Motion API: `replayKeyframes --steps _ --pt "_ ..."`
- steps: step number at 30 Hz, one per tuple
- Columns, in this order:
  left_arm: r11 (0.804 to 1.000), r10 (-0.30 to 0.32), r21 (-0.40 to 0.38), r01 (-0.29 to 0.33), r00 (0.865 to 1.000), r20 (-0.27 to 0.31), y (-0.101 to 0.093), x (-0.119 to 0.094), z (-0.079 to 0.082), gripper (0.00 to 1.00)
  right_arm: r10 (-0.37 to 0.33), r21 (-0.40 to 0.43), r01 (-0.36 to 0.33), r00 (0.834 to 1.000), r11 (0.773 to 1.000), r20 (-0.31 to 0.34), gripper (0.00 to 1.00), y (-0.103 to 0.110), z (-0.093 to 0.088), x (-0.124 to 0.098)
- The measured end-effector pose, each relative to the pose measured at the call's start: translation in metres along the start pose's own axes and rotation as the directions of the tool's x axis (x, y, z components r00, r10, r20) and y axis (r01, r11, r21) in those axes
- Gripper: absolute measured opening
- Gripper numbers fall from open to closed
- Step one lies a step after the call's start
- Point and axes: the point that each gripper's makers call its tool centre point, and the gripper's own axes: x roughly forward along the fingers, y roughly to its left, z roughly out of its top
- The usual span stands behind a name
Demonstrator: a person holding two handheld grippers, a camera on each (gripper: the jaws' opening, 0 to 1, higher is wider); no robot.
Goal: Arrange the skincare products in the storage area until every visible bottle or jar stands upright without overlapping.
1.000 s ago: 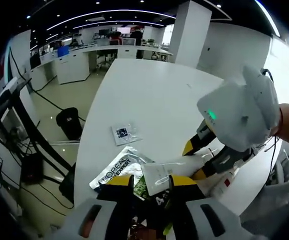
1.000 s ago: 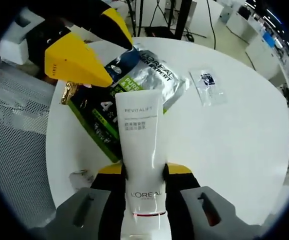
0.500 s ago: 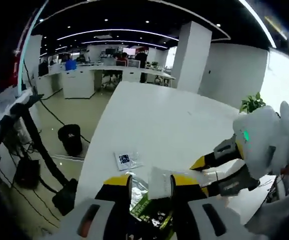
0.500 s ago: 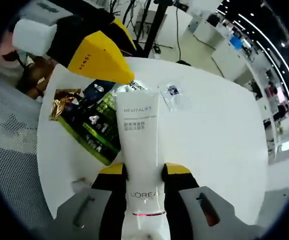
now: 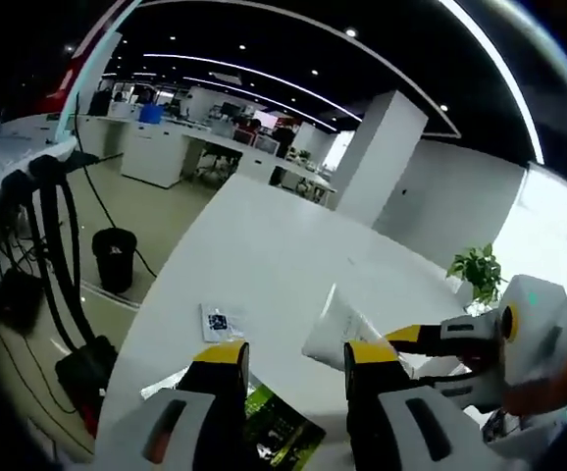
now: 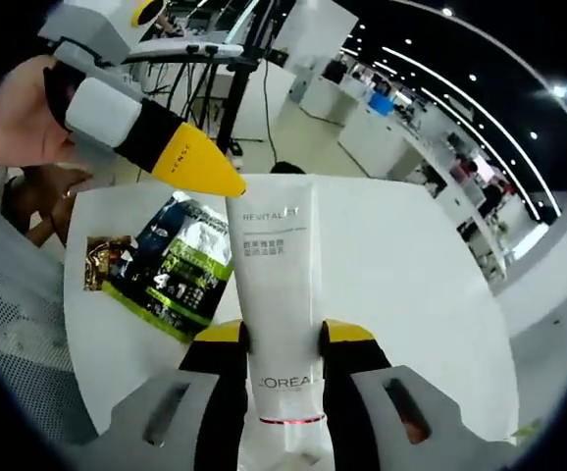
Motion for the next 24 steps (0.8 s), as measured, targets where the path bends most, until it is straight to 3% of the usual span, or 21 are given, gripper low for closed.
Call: replayKeyframes --steps 3,6,9,12,15,20,23,24 --pt "0.997 -0.068 -0.037 0.068 0.998 0.005 -0.012 0.002 -0.002 0.40 -0.010 0.073 0.008 0.999 0.997 0.031 0.26 -0.003 0.002 -0.004" --pt "0.989 -0.140 -0.043 0.139 0.990 -0.027 -0.028 0.006 -0.008 0.41 -0.023 0.103 0.017 0.998 0.994 0.060 0.26 -0.008 0.003 -0.010" --pt "0.985 -0.171 -0.036 0.169 0.984 -0.049 -0.038 0.010 -0.014 0.41 -0.027 0.127 0.015 0.995 0.992 0.095 0.26 -0.011 0.006 -0.017" --pt "0.960 -0.273 -0.060 0.274 0.962 0.019 -0.057 0.010 -0.002 0.41 -0.028 0.131 0.011 0.991 0.991 0.133 0.27 -0.009 0.012 -0.024" --pt "0.935 -0.340 -0.098 0.342 0.940 0.038 -0.072 0.008 -0.001 0.41 -0.021 0.128 0.001 0.988 0.992 0.156 0.27 -0.003 0.016 -0.029" --pt "0.933 -0.355 -0.077 0.352 0.935 -0.018 -0.082 0.012 -0.016 0.35 0.016 0.131 -0.042 0.980 0.990 0.198 0.27 0.013 0.024 -0.041" --pt "0.894 -0.441 -0.103 0.435 0.897 -0.040 -0.102 0.005 -0.020 0.23 0.023 0.131 -0.051 0.978 0.990 0.208 0.27 0.019 0.026 -0.046" --pt "0.896 -0.437 -0.105 0.431 0.899 -0.044 -0.101 0.005 -0.020 0.21 0.018 0.137 -0.047 0.977 0.989 0.211 0.27 0.019 0.025 -0.048"
